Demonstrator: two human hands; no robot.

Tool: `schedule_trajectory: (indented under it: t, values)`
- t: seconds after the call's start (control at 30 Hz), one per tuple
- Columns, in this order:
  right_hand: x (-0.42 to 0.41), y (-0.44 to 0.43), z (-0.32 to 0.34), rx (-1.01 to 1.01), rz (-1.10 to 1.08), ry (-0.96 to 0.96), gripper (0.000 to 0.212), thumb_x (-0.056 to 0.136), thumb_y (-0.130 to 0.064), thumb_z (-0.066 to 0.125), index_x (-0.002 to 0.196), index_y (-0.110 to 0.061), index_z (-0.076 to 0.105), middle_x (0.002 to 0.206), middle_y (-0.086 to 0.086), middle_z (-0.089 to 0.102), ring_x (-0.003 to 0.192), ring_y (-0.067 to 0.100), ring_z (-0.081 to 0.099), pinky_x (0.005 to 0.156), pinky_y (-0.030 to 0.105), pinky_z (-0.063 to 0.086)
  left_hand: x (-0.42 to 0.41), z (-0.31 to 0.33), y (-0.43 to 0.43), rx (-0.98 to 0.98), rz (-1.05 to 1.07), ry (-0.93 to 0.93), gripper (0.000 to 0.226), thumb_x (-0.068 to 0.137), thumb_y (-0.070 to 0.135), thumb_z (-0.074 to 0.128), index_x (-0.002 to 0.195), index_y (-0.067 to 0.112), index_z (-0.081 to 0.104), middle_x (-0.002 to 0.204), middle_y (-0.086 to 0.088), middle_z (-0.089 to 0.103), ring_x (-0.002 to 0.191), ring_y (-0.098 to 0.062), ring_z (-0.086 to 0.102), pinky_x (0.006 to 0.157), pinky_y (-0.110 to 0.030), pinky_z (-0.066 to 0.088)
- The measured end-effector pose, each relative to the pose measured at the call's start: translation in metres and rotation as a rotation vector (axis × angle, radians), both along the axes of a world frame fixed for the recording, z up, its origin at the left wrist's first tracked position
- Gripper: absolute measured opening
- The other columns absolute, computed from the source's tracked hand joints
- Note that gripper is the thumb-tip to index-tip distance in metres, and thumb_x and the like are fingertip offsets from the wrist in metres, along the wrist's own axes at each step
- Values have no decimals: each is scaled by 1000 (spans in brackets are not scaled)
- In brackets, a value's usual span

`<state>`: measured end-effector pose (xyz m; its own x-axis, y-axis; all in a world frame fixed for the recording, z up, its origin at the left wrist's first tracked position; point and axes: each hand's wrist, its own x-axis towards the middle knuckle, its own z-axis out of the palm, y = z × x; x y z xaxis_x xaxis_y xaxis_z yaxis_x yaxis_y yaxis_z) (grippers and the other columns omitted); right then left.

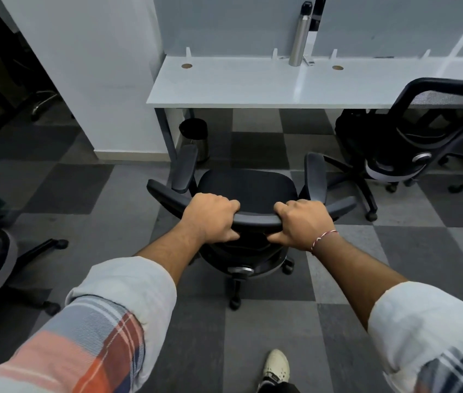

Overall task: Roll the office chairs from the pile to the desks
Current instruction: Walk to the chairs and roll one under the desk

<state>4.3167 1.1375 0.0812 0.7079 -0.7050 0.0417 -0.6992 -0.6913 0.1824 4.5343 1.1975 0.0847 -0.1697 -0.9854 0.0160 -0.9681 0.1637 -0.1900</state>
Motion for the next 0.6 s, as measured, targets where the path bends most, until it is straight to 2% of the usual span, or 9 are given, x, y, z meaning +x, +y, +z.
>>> schedule_trajectory:
  t: [0.13, 0.33, 0.43, 0.5, 0.6]
  values:
    - [-11, -53, 5, 0, 4, 11, 52, 77, -69, 58, 94, -21, 51, 92, 0, 66, 86, 25, 65, 60, 31, 34, -13, 1, -53, -31, 12, 22, 56, 73, 82, 52, 79, 26, 50, 74, 8, 61, 70, -18, 60, 56, -30, 34]
    - [-26, -131, 7, 23, 26, 20, 52, 79, -68, 58, 99, -20, 53, 96, 1, 66, 89, 26, 64, 62, 32, 33, -31, 1, -124, -40, 33, 31, 58, 73, 84, 52, 79, 26, 46, 76, 7, 61, 73, -19, 63, 55, -31, 30]
    - [-34, -165, 5, 26, 33, 14, 52, 78, -69, 58, 97, -21, 53, 94, 1, 65, 87, 25, 63, 62, 32, 34, -38, 4, -156, -28, 10, 34, 63, 72, 89, 48, 78, 26, 46, 69, 9, 54, 66, -17, 58, 52, -31, 30]
    - [-38, -188, 5, 32, 34, -2, 52, 77, -69, 59, 96, -21, 53, 91, 1, 65, 85, 25, 63, 61, 32, 35, -33, 6, -181, 22, -29, 52, 68, 71, 92, 45, 82, 25, 51, 67, 10, 53, 61, -15, 53, 51, -31, 34]
    - [-41, -223, 5, 16, 46, -4, 50, 77, -69, 57, 94, -22, 53, 88, 0, 64, 82, 24, 63, 60, 31, 35, -11, 5, -216, 48, -43, 53, 71, 71, 93, 43, 90, 26, 57, 76, 9, 60, 69, -17, 60, 58, -34, 48]
